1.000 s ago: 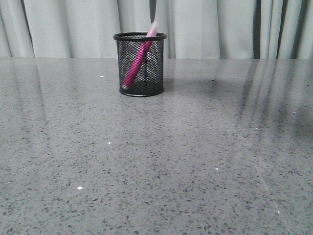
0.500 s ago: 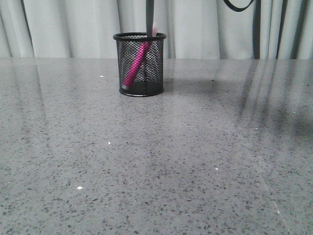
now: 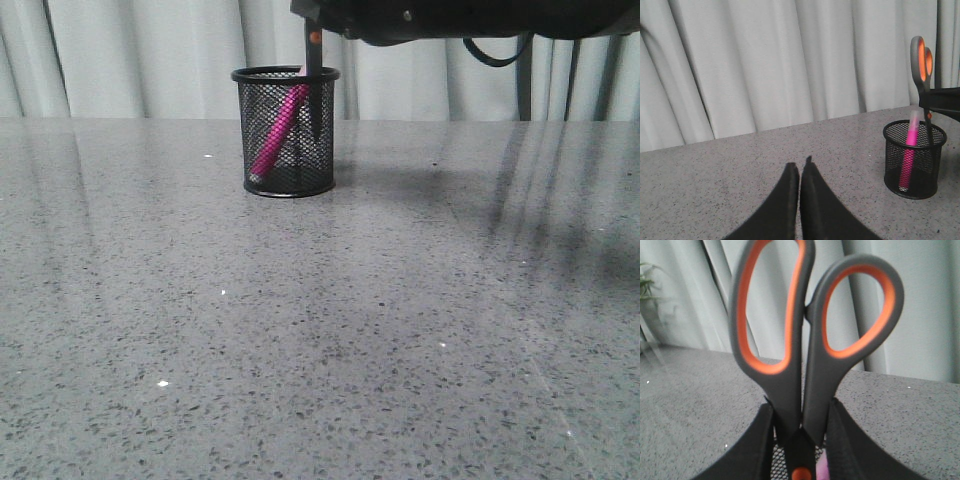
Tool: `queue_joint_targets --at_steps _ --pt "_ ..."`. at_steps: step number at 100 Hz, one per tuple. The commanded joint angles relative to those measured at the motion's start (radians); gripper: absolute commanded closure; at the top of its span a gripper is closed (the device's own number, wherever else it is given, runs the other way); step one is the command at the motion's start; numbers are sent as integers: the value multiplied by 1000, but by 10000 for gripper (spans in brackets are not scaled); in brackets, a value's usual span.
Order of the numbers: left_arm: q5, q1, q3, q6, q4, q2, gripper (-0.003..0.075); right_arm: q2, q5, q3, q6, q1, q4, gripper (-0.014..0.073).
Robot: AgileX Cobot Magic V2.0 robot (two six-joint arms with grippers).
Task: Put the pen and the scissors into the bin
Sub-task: 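Lift the scissors and carry them above the mesh cup, then lower the scissors blade-first into the cup and open the right gripper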
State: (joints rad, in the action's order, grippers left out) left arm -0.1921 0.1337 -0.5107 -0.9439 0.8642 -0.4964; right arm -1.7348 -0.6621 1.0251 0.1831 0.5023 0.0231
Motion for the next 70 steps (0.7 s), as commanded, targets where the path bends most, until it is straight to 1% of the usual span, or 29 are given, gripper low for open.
queue_joint_targets --at_steps 1,38,59,70 --pt "44 -2 -29 11 20 -5 742 38 -98 26 -7 -1 59 669" --pt "44 -2 -29 11 20 -5 742 38 -49 26 -7 -2 210 669" --pt "44 -2 -29 11 20 -5 742 38 18 26 -7 -2 226 669" --pt "44 -2 -29 11 20 -5 742 38 21 26 -7 -2 226 669"
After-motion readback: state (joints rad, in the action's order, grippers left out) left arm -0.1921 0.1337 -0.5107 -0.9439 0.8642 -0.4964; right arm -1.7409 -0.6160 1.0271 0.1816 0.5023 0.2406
